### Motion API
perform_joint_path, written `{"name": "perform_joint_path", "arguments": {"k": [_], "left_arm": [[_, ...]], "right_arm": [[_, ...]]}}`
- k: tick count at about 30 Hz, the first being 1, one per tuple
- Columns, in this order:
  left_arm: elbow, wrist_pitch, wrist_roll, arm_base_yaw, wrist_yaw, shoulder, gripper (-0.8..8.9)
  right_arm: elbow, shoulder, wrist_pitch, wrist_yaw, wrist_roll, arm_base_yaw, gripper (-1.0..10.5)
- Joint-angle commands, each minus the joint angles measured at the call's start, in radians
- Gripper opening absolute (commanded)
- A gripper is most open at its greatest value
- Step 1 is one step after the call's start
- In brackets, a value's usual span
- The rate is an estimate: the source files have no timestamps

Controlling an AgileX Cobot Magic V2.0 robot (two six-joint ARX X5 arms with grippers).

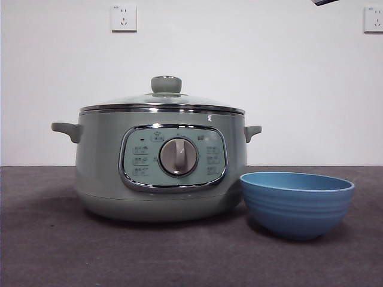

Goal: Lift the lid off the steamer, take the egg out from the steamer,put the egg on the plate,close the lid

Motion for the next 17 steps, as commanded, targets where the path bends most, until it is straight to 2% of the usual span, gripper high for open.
{"name": "perform_joint_path", "arguments": {"k": [1,6,10,17], "left_arm": [[0.032,0.023,0.077,-0.067,-0.082,0.103,4.72],[0.049,0.131,0.133,-0.133,-0.184,0.246,4.72],[0.049,0.246,0.138,-0.164,-0.274,0.354,4.72],[0.049,0.372,0.138,-0.164,-0.302,0.517,4.72]], "right_arm": [[0.003,0.000,0.006,0.002,0.002,0.002,5.4],[0.003,0.000,0.006,0.002,0.003,0.002,5.4],[0.003,0.000,0.005,0.002,0.003,0.002,5.4],[0.003,0.000,0.005,0.002,0.003,0.002,5.4]]}}
